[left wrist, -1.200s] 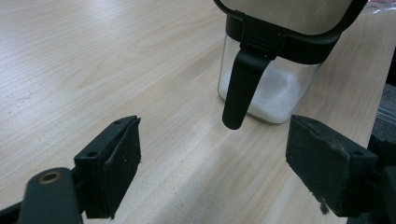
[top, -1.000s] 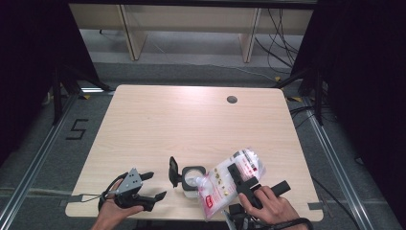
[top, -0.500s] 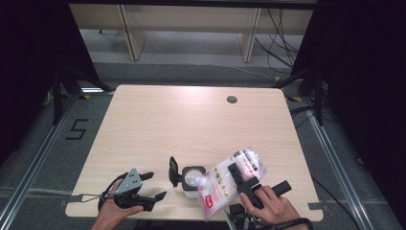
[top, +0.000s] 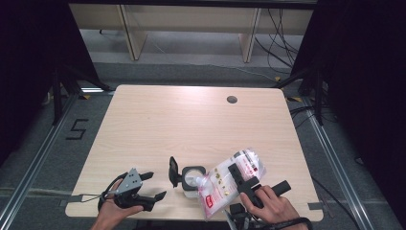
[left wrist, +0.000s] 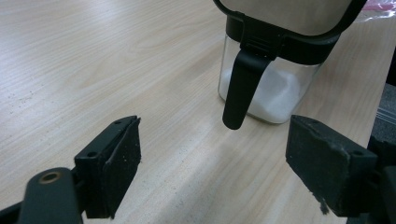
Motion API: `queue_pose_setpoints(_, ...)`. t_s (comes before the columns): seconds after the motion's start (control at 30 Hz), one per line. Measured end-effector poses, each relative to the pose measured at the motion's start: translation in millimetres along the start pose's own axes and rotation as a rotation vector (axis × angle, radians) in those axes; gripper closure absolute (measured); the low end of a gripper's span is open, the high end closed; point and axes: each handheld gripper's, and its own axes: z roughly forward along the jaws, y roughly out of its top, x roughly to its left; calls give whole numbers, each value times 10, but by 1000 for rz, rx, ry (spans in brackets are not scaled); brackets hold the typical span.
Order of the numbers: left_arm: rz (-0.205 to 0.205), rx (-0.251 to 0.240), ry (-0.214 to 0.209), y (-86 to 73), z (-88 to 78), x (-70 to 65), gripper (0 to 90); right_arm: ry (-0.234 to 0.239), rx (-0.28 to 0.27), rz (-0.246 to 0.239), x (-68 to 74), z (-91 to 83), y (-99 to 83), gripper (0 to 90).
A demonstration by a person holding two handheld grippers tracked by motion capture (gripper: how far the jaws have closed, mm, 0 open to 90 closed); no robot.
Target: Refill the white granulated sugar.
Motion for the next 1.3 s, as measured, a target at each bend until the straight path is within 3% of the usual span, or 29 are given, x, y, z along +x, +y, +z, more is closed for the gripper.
queue_pose_setpoints(0.03, -23, -11, 0, -1, 7, -9, 175, 2, -8, -13, -11, 4, -3, 539)
queue_pose_setpoints(0.07, 7, -1, 2, 5, 3, 12, 175, 3, -9, -14, -16, 4, -6, 540)
queue_pose_setpoints(0.1, 9, 3, 5, 4, 4, 9, 175, 0, -4, -3, -12, -1, -10, 540)
queue_pose_setpoints(0.13, -18, 4, 7, -4, 4, -9, 174, -1, -4, 2, -12, -1, -15, 541)
queue_pose_setpoints(0.17, -1, 6, 5, -3, 1, 0, 175, 1, 3, 12, -7, -7, -18, 542)
queue_pose_setpoints(0.23, -14, -4, 2, 0, 5, -2, 175, 5, 0, 16, -16, -9, -17, 544)
queue_pose_setpoints(0.27, 2, 0, 2, 4, 7, 8, 175, 3, -8, 12, -17, -7, -27, 545)
queue_pose_setpoints(0.4, -19, -2, 2, -3, 4, -8, 175, 15, 4, 38, -3, -13, -17, 548)
queue_pose_setpoints(0.5, 8, 3, 5, 3, 4, 9, 175, 14, -10, 28, -4, -1, -32, 550)
queue_pose_setpoints(0.53, -21, 0, 1, -7, 7, -8, 175, 11, -16, 26, 1, 7, -32, 551)
queue_pose_setpoints(0.63, -3, -4, 3, 3, 1, 8, 175, 24, -4, 64, 15, -1, -22, 553)
queue_pose_setpoints(0.9, 5, -2, -2, -2, 8, 10, 175, 28, -8, 56, 36, 13, -21, 559)
queue_pose_setpoints(0.93, -18, 2, 2, -7, 5, -7, 175, 28, -6, 51, 37, 16, -20, 560)
queue_pose_setpoints(1.0, -1, -2, 2, 2, 2, 8, 175, 29, -8, 50, 43, 19, -19, 562)
queue_pose_setpoints(1.13, -16, -2, 4, -5, 4, -5, 175, 29, -8, 53, 44, 23, -20, 563)
queue_pose_setpoints(1.17, 0, -2, 2, 2, 0, 8, 175, 29, -7, 54, 44, 21, -20, 563)
queue_pose_setpoints(1.3, -18, 1, 5, -6, 4, -5, 174, 29, -7, 59, 50, 22, -22, 564)
